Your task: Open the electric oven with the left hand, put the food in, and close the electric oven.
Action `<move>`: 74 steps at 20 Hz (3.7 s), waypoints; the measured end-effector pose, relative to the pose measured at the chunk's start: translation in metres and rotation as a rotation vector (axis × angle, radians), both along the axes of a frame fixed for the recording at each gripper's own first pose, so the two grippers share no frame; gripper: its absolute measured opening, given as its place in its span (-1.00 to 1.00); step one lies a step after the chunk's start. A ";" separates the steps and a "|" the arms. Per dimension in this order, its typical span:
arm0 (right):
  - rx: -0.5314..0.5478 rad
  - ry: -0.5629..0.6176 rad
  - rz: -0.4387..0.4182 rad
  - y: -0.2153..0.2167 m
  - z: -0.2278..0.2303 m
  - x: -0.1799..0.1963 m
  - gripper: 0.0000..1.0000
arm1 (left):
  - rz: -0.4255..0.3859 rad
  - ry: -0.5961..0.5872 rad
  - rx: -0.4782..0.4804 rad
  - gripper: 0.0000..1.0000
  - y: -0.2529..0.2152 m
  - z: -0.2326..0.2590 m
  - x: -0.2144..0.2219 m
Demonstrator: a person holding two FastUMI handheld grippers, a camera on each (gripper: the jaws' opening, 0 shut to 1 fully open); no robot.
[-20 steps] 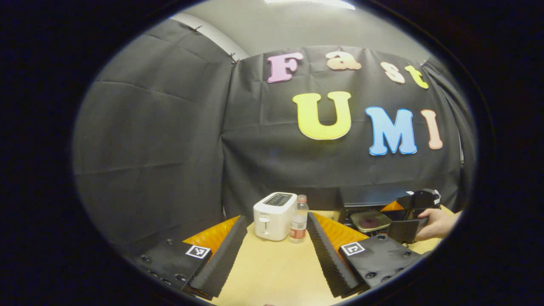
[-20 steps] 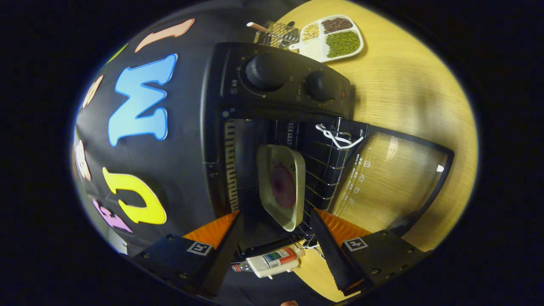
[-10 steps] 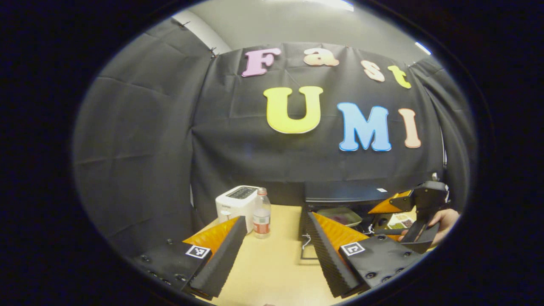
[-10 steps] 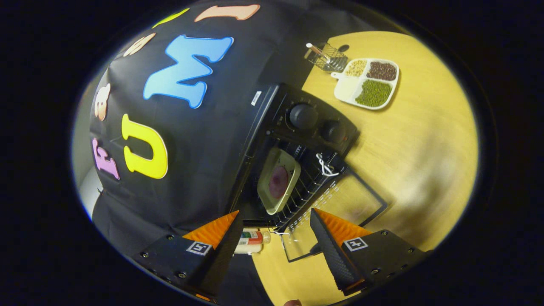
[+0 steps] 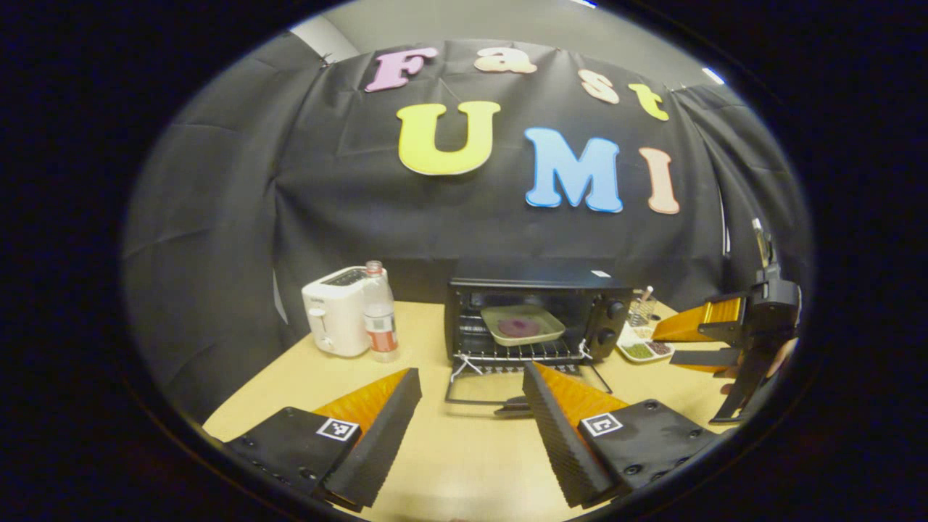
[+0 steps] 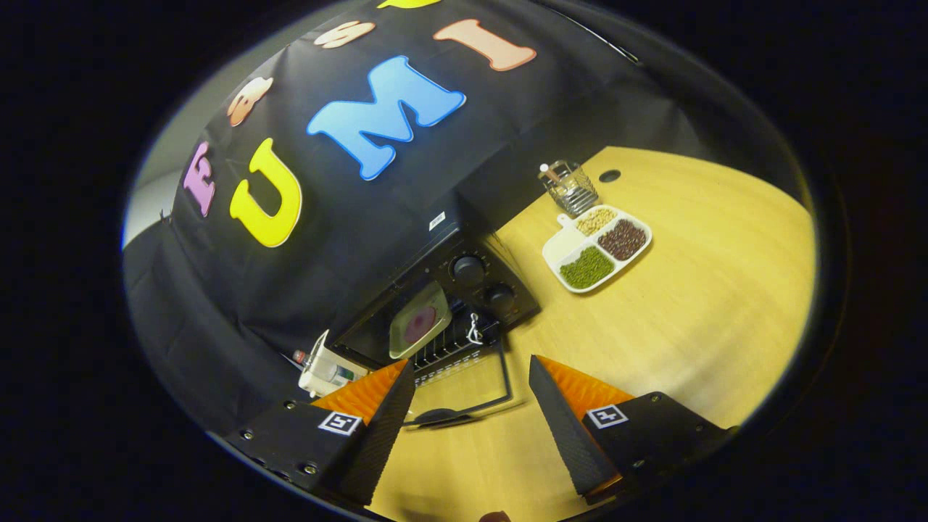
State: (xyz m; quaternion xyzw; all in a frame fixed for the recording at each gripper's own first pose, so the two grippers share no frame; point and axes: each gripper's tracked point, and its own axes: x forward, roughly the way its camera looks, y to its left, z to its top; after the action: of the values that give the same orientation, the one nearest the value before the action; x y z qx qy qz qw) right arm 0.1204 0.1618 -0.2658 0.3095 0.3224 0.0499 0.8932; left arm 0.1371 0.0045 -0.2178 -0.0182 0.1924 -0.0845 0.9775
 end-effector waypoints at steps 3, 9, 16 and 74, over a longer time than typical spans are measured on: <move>-0.110 -0.052 0.022 -0.023 0.008 -0.014 0.94 | -0.049 0.068 -0.016 0.92 -0.025 -0.029 0.002; -0.356 -0.156 0.046 -0.069 0.028 -0.036 0.95 | -0.123 0.203 -0.004 1.00 -0.059 -0.089 0.008; -0.617 -0.221 0.014 -0.117 0.051 -0.054 0.96 | -0.172 0.339 0.037 0.93 -0.087 -0.149 0.026; -0.676 -0.509 -0.006 -0.200 0.162 -0.062 0.96 | -0.079 -0.257 0.000 1.00 -0.130 0.142 0.024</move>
State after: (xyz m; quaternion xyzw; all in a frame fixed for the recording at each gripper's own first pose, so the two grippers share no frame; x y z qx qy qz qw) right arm 0.0585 -0.0380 -0.1034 -0.0219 0.0889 0.0136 0.9957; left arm 0.1613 -0.1251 -0.0760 0.0004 0.0659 -0.1248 0.9900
